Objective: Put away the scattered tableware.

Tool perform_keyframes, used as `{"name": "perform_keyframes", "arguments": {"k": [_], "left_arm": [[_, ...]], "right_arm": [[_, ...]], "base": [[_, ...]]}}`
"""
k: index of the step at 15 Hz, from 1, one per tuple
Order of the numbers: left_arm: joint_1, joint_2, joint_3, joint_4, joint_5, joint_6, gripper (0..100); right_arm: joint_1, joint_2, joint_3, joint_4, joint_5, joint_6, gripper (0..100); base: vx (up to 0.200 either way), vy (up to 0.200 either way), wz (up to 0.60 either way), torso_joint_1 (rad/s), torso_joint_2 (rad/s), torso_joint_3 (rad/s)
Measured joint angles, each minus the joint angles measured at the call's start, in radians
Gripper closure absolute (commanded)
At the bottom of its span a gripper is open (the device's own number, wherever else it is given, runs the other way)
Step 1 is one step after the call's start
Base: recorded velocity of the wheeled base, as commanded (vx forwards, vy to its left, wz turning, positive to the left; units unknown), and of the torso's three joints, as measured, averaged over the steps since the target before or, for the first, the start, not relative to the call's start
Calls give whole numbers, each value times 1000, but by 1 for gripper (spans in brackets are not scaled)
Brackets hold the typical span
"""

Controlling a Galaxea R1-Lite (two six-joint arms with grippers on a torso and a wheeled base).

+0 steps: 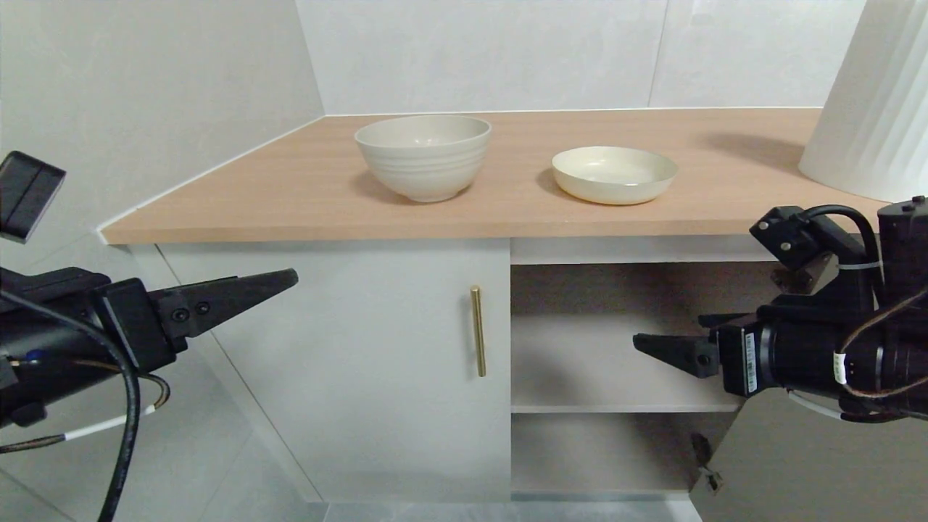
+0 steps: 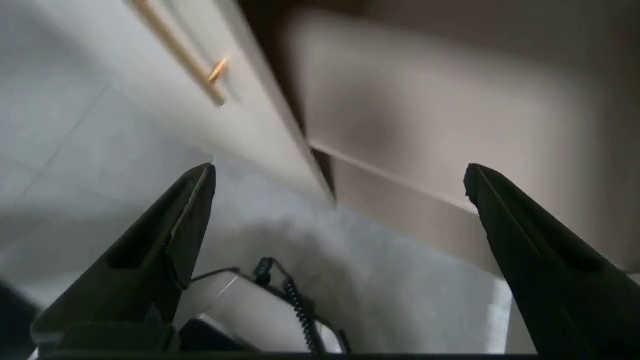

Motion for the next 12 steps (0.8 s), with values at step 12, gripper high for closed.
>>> {"name": "perform_keyframes", "arguments": {"k": [12], "left_arm": [[0, -4, 3, -2, -4, -3, 0]], "right_arm": [[-9, -87, 43, -21, 121, -2, 0]], "base": [[0, 0, 0, 18, -62, -67]]}}
